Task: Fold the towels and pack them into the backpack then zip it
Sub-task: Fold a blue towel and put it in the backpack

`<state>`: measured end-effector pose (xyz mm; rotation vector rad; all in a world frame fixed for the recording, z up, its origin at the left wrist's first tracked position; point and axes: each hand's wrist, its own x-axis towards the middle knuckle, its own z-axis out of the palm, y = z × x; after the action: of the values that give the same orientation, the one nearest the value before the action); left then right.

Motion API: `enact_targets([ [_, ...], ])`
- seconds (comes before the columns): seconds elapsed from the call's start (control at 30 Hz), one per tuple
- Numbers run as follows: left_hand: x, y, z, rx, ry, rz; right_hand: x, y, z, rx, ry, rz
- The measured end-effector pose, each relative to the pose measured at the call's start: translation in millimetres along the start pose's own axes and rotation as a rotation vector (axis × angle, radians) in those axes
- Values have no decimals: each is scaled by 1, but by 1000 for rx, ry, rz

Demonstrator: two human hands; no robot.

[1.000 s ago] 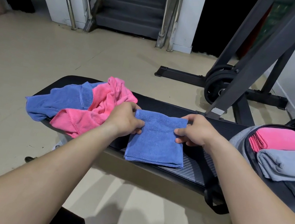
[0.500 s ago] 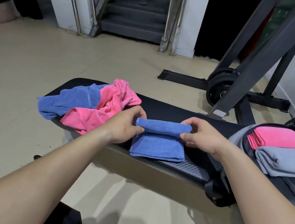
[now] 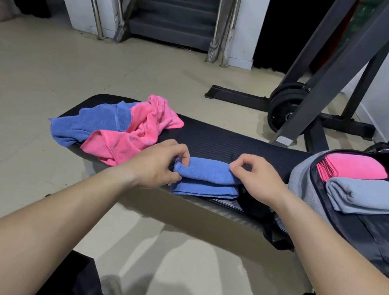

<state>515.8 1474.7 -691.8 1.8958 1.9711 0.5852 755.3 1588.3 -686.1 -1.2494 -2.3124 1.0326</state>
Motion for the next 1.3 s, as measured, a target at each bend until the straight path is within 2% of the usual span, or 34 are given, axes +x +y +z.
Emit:
enact_targets([
  [0.13,-5,13,4,144,-30,-37,-2,4,7,-65,33,-33],
  [0.23,-5,26,16,286,29,-5,-3,3,12,-116,56,-41],
  [0.4,-1,32,48,680,-26,99,-2,-2,18,-224,97,-46],
  [0.6,4,15,60,760,127,226,-5,-11,15,-436,106,-43],
  [0.73,2,17,73,768,132,208,-4,-18,20,-414,19,-193],
  [0.83,-2,16,78,800,115,169,-5,-18,32,-379,-85,-172],
  [0.97,-6,14,81,779,34,162,-7,4,50,-568,-113,-186],
  [1.07,-6,18,73,655,-73,131,-9,10,54,-648,-100,-188],
  [1.13,-2,27,59,459,-133,79,-10,9,54,-670,-107,-171],
  [1.2,6,37,46,283,-16,24,-11,6,54,-688,-122,-155],
  [1.27,18,43,36,309,222,-39,-11,3,54,-691,-141,-133],
  [1.3,24,43,37,328,282,-88,-10,2,54,-686,-148,-130],
])
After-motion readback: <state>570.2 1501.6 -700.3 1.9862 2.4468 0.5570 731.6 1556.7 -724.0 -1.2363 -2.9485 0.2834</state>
